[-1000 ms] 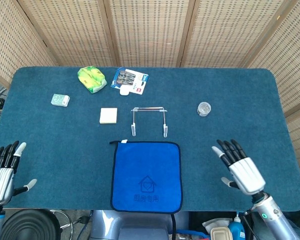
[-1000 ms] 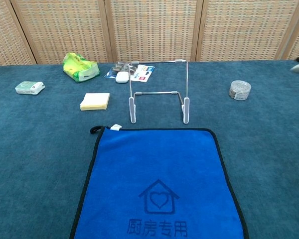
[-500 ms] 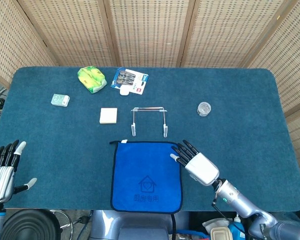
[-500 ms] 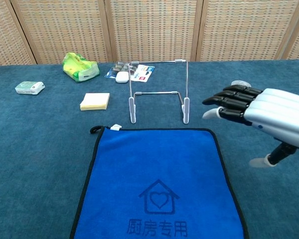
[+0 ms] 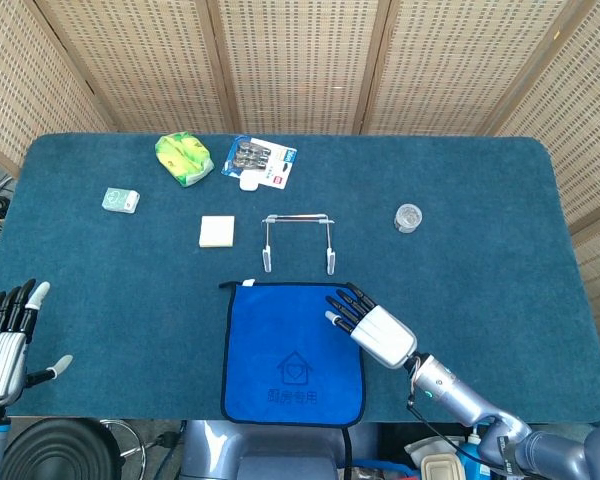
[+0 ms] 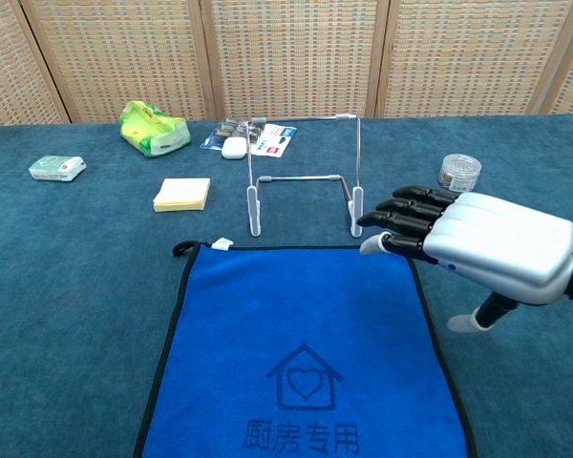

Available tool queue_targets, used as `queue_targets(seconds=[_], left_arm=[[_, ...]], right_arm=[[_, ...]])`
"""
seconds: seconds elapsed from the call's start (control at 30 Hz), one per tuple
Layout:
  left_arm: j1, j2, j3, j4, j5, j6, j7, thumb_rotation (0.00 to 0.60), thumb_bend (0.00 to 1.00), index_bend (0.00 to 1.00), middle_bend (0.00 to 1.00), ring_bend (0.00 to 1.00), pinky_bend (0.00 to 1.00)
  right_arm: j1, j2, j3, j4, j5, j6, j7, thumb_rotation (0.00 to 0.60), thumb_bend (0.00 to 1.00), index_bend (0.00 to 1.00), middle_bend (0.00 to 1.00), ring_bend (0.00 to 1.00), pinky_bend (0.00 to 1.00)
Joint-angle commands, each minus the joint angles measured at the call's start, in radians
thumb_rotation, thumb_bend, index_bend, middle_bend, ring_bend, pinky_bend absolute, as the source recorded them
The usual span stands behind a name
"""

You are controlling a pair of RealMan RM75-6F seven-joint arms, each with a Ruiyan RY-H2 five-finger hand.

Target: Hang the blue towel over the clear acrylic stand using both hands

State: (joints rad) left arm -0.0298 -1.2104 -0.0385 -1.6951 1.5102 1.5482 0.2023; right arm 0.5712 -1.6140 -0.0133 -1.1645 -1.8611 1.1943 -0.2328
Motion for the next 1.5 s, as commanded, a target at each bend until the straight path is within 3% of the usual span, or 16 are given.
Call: queue_targets(seconds=[0.03,1.5], left_arm=[[-0.001,0.0,-0.001,0.0,-0.001,0.0,0.0,0.6,0.0,0.0,0.0,0.0,0.0],[0.002,0.012,0.003,-0.003,0.007,0.009,-0.03,0.6,0.0,0.0,0.0,0.0,0.0]], right_arm=[[0.003,-0.002,-0.003,0.006,0.003,-0.001,0.001,0.6,0.0,0.16,0.08,0.0,0.0],[0.042,-0.084,-0.053,0.079,0.034,-0.029,-0.045,0.6,0.0,0.16,0.08,0.0,0.0]])
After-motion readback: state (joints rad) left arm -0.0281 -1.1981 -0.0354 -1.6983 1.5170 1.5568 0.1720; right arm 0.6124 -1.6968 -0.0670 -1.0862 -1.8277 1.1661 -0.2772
